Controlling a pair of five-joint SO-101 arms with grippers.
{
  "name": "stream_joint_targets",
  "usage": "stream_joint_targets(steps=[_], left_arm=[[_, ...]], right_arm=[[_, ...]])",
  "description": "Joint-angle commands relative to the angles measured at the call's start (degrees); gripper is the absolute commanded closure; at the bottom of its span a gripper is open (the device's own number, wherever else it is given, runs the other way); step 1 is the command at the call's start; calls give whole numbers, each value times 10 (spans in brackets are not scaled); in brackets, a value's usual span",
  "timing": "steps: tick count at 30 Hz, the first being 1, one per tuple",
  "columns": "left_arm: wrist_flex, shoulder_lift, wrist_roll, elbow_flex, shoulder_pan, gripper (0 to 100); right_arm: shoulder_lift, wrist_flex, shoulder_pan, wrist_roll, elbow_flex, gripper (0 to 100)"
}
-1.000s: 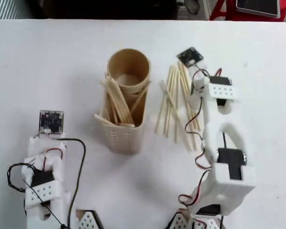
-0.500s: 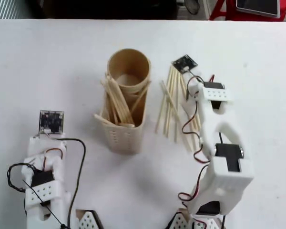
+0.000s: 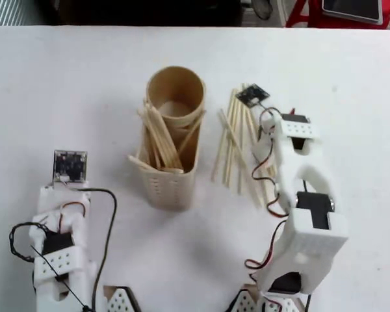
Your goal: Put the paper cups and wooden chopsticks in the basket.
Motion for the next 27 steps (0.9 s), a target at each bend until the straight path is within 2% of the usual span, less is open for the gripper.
stream_joint_targets(steps=[1, 6, 10, 14, 18, 24, 27], left_arm=[[1, -9, -7, -1, -5, 902], [1, -9, -7, -1, -5, 902], [1, -9, -7, -1, -5, 902], [1, -9, -7, -1, -5, 902], [1, -9, -7, -1, -5, 902], [1, -9, -7, -1, -5, 902], [1, -9, -7, -1, -5, 902]], right_arm=[[-3, 6, 41, 9, -7, 884], [-3, 22, 58, 11, -6, 974], [-11, 22, 69, 6, -6, 981], [-79, 43, 90, 5, 0, 981], [-213, 70, 108, 5, 37, 981], [-487, 68, 112, 4, 171, 981], [-623, 70, 97, -40, 213, 981]])
